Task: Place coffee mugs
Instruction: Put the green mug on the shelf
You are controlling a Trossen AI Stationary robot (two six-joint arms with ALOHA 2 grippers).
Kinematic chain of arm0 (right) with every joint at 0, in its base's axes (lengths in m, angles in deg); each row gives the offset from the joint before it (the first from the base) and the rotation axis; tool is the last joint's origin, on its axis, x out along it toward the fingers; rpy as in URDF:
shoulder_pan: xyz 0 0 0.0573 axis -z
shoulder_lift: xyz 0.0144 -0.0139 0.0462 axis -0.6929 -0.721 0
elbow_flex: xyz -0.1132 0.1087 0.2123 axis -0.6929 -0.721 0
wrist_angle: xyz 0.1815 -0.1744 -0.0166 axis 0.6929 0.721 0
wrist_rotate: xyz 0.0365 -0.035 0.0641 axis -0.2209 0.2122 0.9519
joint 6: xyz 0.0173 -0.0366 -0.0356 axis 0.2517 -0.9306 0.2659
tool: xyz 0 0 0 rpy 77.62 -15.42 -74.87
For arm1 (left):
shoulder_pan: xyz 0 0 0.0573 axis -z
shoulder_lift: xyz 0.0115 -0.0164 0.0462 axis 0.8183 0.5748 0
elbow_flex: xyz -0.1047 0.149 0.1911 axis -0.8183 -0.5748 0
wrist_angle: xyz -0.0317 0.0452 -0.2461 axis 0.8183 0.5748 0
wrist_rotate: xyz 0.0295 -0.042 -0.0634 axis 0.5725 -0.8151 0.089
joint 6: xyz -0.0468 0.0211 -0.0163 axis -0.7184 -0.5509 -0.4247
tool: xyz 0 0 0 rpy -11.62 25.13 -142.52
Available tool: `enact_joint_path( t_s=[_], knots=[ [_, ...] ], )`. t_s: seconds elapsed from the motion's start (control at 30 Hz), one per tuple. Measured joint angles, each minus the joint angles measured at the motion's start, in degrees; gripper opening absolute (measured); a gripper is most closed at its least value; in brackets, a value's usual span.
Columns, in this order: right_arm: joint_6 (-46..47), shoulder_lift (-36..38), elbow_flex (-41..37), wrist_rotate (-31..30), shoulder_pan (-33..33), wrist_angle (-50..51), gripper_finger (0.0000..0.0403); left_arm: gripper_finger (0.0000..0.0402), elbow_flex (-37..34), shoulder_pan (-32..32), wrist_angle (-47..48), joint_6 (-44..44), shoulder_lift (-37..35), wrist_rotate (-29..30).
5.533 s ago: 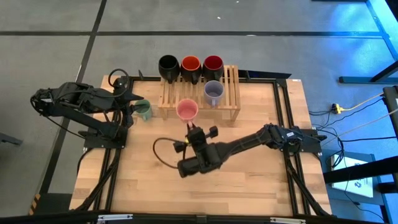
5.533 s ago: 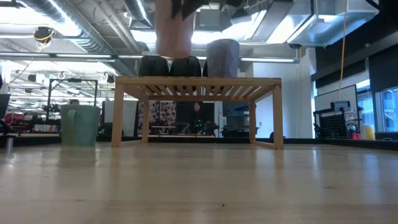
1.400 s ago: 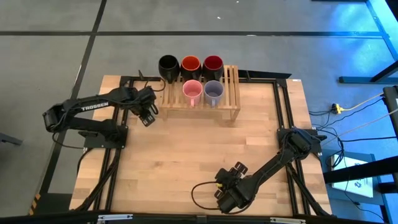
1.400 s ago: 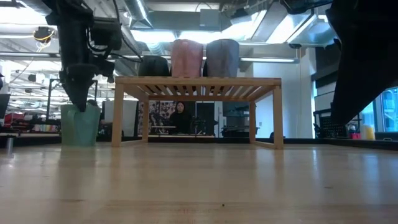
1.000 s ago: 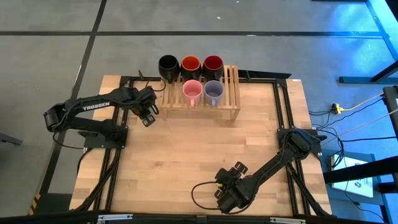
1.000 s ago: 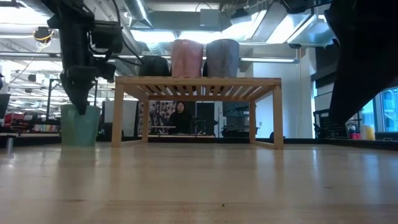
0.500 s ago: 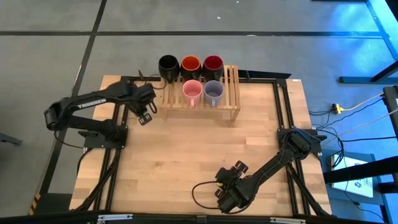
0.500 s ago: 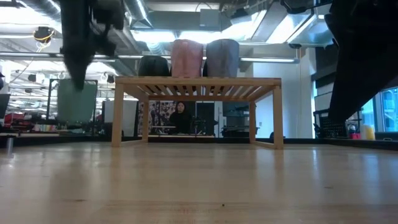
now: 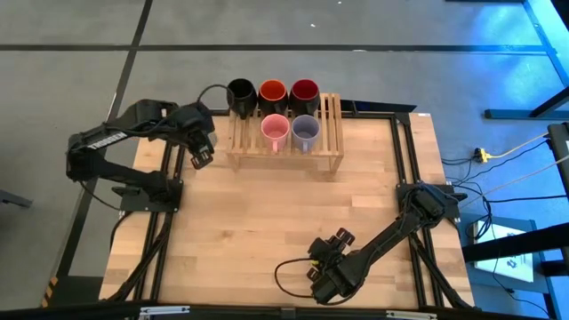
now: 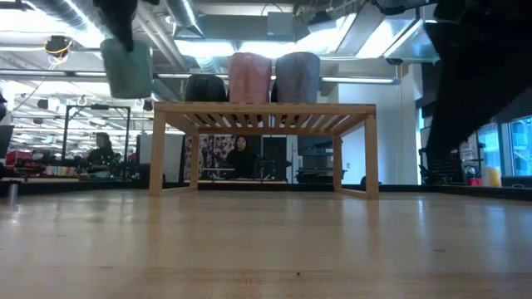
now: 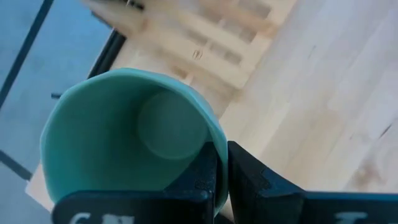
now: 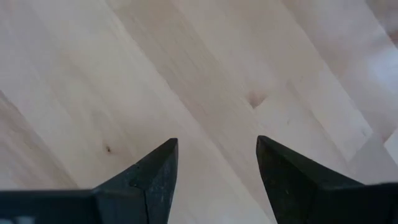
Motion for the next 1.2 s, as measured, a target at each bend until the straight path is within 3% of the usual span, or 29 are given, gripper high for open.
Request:
enact_joint_path(
  t_s=[0.57,0.8,1.2],
  knots=[
    [1.9,0.0,0.0,-1.1,0.0,-0.7,0.0202,0.0012,16.6,3.8,-0.4,4.1,16.8,0.5],
    [2.0,0.0,0.0,-1.2,-0.1,-0.7,0.0202,0.0012,18.0,3.8,-0.4,6.8,21.7,-1.1],
    [3.2,0.0,0.0,-1.3,-0.1,-0.6,0.0202,0.0012,18.1,2.4,-4.5,10.1,24.0,-3.8]
  ],
)
